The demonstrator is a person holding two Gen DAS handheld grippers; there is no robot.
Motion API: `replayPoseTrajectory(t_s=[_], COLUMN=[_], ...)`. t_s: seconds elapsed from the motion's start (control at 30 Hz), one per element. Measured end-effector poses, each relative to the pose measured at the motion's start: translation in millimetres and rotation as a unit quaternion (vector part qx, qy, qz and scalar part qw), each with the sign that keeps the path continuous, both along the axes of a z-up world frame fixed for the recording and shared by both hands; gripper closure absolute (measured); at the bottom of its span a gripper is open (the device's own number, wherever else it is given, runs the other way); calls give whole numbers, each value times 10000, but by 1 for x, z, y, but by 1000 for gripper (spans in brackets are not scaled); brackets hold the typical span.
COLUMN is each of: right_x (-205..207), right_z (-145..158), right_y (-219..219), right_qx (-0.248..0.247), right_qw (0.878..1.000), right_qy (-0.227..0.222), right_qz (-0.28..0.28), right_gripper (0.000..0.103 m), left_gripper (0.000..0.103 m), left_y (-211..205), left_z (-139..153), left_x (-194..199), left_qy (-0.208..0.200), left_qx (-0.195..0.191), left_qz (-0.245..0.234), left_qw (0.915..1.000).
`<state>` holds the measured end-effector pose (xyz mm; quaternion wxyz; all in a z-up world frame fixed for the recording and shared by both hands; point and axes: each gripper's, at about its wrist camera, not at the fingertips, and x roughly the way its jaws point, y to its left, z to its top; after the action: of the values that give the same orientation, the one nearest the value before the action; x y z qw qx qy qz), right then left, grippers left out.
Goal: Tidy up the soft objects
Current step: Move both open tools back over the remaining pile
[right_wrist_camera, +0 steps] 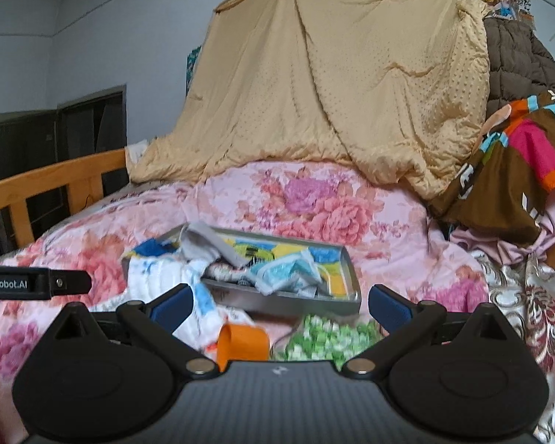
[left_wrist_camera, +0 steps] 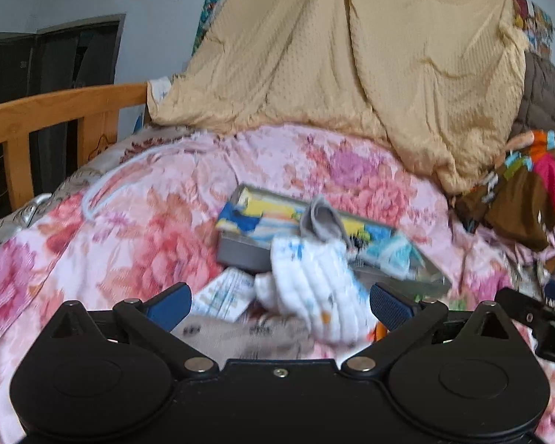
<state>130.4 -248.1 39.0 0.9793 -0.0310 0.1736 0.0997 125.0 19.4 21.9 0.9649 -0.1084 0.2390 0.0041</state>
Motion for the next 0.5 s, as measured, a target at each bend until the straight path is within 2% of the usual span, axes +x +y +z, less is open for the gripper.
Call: replayPoseTrajectory(t_s=[0.27,0.5], right_x=[-15,-27], right_z=[-12,-19], right_y=[3,17], right_qx=[-18,-296], right_qw=[9989,9970], right_qy=[465,642], right_qz=[72,324], right_gripper=[0,0], left_gripper=[1,1], left_y=[7,12], left_z=[-21,-27], left_x=[-18,-30], left_qy=[840,1267], left_qx=[188,250], left_qz=[100,288], left_qw=[9962,9912])
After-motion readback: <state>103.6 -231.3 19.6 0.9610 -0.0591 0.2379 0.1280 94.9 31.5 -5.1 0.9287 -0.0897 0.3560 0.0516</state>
